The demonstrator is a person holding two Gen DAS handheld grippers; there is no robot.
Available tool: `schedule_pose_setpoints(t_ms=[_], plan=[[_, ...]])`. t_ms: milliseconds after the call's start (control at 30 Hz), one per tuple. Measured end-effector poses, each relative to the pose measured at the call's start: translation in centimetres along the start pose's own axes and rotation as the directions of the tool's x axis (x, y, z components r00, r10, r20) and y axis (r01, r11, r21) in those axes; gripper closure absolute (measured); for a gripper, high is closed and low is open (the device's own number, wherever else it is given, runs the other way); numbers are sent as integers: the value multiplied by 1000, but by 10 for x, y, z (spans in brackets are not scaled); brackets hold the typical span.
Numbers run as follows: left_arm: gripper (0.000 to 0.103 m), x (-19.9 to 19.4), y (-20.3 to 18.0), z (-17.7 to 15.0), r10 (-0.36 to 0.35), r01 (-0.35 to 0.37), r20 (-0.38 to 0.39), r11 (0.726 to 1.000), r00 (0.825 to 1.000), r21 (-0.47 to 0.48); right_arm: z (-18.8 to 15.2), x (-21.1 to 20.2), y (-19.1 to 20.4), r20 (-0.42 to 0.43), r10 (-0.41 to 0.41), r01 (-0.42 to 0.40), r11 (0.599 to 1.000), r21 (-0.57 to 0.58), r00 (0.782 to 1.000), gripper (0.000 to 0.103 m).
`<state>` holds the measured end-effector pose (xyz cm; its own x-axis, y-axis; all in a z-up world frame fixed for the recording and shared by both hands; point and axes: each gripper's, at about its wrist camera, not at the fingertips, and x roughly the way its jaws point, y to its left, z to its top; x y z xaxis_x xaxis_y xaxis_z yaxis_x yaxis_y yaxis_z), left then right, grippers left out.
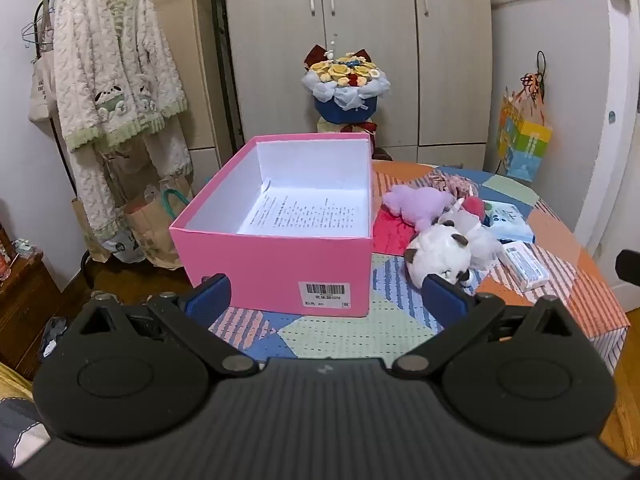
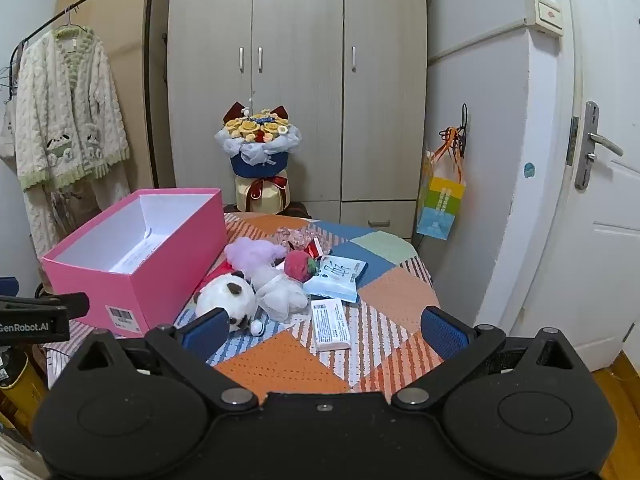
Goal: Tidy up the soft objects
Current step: 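Move both tools toward the white plush dog on the table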
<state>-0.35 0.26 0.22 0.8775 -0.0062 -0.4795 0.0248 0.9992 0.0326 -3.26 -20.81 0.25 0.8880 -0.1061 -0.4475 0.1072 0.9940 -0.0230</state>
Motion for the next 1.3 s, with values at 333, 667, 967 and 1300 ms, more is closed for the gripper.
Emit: schedule_pose_setpoints(t_ms=[333,667,967,1300], plan=[[0,0,-2,-2,-44,43,33,998,998,36,-5,3,-4,-32,-5,5,1000,0,999,0],[0,-8,-1,-16,-11,8,84,999,996,32,-17,7,-4,-39,21,-20,1000,18,999,0],[0,-7,-1,-21,-15,11,80,999,997,47,-20,8,-1,-48,36,-36,999,5,998,0],[0,-4,-4,-22,-2,-4,77,997,997,72,-22,9,-3,-43,25,-25,1000,2,999,0]])
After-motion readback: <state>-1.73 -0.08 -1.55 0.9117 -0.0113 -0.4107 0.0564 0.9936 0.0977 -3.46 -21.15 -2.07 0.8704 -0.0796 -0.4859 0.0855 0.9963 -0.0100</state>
